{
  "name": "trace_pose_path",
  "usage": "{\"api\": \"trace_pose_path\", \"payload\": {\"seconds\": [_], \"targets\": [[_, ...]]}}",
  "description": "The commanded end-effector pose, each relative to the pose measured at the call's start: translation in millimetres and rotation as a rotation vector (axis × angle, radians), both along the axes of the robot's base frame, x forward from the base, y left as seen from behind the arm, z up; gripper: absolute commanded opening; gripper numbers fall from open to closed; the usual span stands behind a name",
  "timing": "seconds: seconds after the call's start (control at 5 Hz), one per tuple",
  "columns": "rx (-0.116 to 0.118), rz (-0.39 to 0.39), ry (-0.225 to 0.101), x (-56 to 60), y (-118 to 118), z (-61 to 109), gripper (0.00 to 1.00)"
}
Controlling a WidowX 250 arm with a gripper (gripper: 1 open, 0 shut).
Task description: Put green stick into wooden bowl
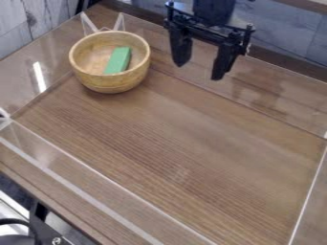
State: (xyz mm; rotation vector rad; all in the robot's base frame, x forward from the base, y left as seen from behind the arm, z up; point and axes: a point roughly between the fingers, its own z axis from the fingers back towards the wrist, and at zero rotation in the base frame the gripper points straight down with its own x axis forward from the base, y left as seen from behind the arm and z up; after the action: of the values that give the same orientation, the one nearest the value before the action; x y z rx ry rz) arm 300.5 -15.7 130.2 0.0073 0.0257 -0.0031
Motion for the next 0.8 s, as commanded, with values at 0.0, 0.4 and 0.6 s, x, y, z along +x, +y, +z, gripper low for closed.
{"api": "trace_pose_path", "payload": {"seconds": [0.0, 0.4, 0.6], "targets": [[0.004, -0.01, -0.057, -7.6, -3.4, 15.1, 1.0], [0.015, -0.042, -0.09, -10.4, -4.1, 19.5, 1.0], [0.024, -0.051, -0.104, -9.3, 1.3, 17.5, 1.0]]}}
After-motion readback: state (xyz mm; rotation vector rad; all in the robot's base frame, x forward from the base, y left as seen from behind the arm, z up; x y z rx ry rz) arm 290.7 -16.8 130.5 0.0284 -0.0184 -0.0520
